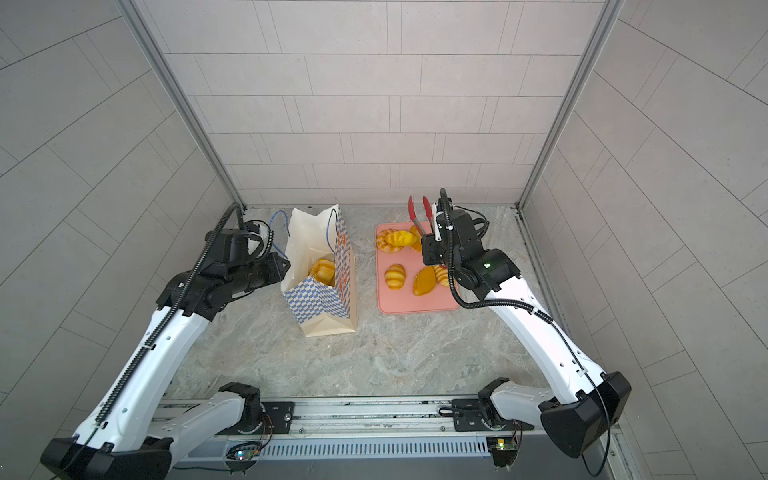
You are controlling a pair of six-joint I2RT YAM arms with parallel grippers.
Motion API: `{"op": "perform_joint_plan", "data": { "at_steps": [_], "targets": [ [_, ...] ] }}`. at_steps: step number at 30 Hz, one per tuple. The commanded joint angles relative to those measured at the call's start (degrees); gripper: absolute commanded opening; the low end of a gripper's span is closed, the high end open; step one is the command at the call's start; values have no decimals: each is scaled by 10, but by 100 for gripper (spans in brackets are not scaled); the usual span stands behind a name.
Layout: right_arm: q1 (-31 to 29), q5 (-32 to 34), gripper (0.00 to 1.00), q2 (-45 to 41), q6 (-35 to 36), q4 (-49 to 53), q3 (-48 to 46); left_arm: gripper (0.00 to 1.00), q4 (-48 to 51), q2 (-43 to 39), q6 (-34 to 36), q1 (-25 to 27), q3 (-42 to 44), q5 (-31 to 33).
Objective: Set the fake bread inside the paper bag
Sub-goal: 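Withdraw the empty tongs from the bag back over the pink tray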
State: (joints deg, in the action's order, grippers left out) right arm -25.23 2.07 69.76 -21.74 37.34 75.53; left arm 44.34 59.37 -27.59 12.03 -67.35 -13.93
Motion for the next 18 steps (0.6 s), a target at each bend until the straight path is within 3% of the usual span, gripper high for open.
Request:
{"op": "perform_joint_plan", "data": {
  "at_steps": [1,18],
  "targets": [
    [12,-25,44,-14,-28,14,-17,19,0,-2,5,2,-5,2],
    [19,-91,43,-127,-100,89,-153,19,-18,5,5,2,7,-8]
  ]
}}
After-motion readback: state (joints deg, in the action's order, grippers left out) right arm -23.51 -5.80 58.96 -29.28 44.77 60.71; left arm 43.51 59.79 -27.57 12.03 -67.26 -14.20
